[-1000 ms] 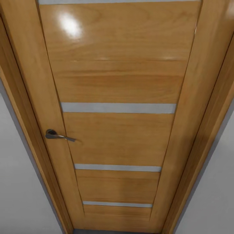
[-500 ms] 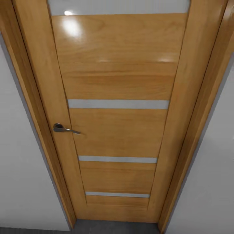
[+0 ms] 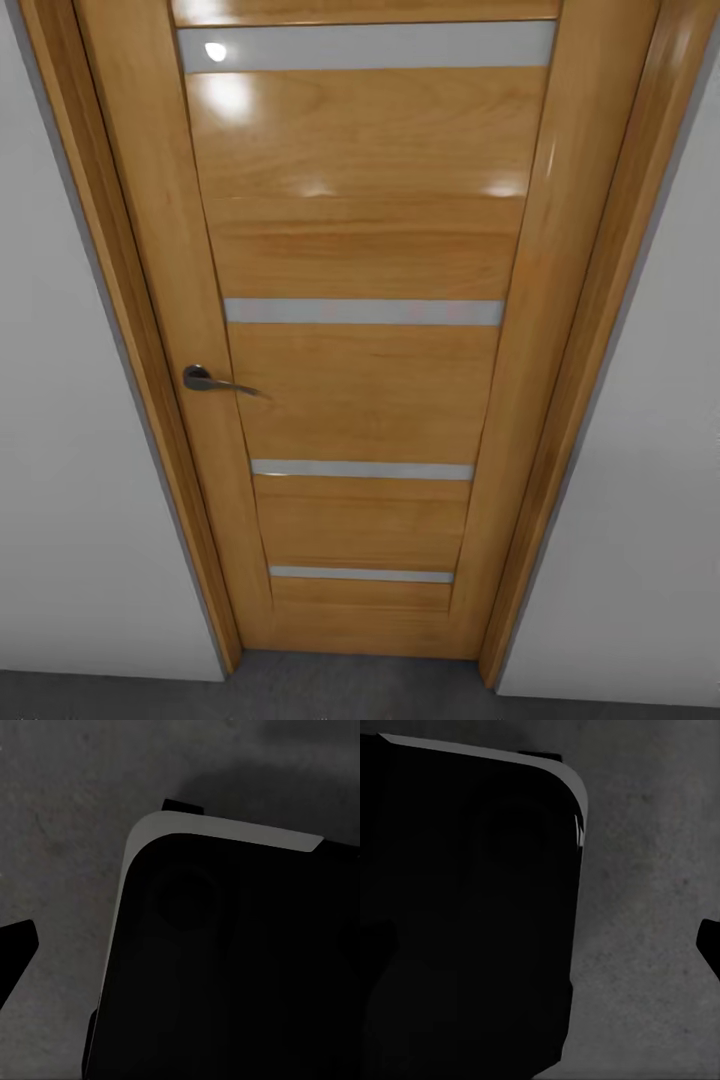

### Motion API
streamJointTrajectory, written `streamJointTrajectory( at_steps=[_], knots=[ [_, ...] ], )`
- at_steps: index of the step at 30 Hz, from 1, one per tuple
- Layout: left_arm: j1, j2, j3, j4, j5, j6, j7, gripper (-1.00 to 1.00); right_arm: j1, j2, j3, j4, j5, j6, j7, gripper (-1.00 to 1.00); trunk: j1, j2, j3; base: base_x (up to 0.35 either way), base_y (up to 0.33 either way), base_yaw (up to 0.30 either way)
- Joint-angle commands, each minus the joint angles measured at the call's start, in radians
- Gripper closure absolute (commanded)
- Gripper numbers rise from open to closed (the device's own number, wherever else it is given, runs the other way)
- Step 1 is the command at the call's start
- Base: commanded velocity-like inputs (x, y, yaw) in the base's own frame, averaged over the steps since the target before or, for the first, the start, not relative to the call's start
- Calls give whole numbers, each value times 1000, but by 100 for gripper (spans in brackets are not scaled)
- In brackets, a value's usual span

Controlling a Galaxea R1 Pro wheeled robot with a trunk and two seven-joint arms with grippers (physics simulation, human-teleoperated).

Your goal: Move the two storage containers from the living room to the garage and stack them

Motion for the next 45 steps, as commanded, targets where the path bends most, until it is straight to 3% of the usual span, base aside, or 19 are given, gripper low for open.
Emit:
streamJointTrajectory(
  at_steps=[1, 10, 15, 16, 17, 21, 27, 29, 31, 32, 33, 34, 35, 36, 37, 38, 40, 45],
  knots=[
    [0, 0, 0, -1, 4, -2, 1, -100, 0, 0, 0, 0, 8, -3, 1, -100, 0, 0, -1, -21, 0, 0],
    [0, 2, 0, -1, 5, -2, 1, -100, 0, 1, 4, 0, 9, -4, 11, -100, 0, 0, -1, -1, 0, 0],
    [0, 0, 0, -1, 5, -2, 1, -100, 0, -47, -10, -116, -3, 18, -13, -100, 0, 0, -1, 0, 0, 0],
    [0, -1, 0, -1, 4, -2, 1, -100, -12, -142, -23, -363, -64, 186, -17, -100, 0, 0, -1, 0, 0, 0],
    [0, -1, 0, -1, 4, -2, 1, -100, -21, -150, -24, -406, -76, 228, -20, -100, 0, 0, -1, 0, 0, 0],
    [0, -2, -1, -1, 4, -2, 1, -100, -125, -159, -25, -489, -93, 333, -27, -100, 0, 0, -1, 0, 0, 0],
    [0, -4, -2, -1, 3, -2, 1, -100, -265, -147, -19, -472, -92, 351, -40, -100, 0, 0, -1, 0, 0, 0],
    [0, -4, -3, -1, 2, -1, 1, -100, -308, -134, -16, -461, -84, 351, -53, -100, 0, 0, -1, 0, 0, 0],
    [0, -4, -3, -1, 2, -1, 1, -100, -346, -97, -14, -452, -57, 351, -66, -100, 0, 0, -1, 0, 0, 0],
    [0, -4, -3, -1, 1, -1, 1, -100, -373, -4, -13, -452, 28, 350, -72, -100, 0, 0, -1, 0, 0, 0],
    [0, -4, -3, -1, 1, -1, 1, -100, -378, 15, -12, -452, 44, 349, -73, -100, 0, 0, -1, 0, 0, 0],
    [0, -4, -2, -1, 1, -1, 1, -100, -390, 55, -12, -451, 79, 347, -71, -100, 0, 0, -1, 0, 0, 0],
    [0, -4, -2, -1, 1, -1, 1, -100, -396, 76, -12, -451, 97, 346, -70, -100, 0, 0, -1, 0, 0, 0],
    [0, -4, -2, -1, 1, -1, 1, -100, -407, 117, -12, -452, 133, 345, -66, -100, 0, 0, -1, 0, 0, 0],
    [0, -4, -2, -1, 1, -1, 1, -100, -413, 136, -12, -453, 149, 344, -65, -100, 0, 0, -1, 0, 0, 0],
    [0, -4, -2, -1, 1, -1, 1, -100, -424, 171, -12, -456, 179, 339, -63, -100, 0, 0, -1, 0, 0, 0],
    [0, -4, -2, -1, 1, -1, 1, -100, -443, 210, -12, -460, 212, 324, -61, -100, 0, 0, -1, 0, 0, 0],
    [0, -4, -2, -1, 1, 0, 1, -100, -516, 210, 6, -463, 242, 275, -50, -100, 0, 0, -1, 0, 0, 0]
  ],
)
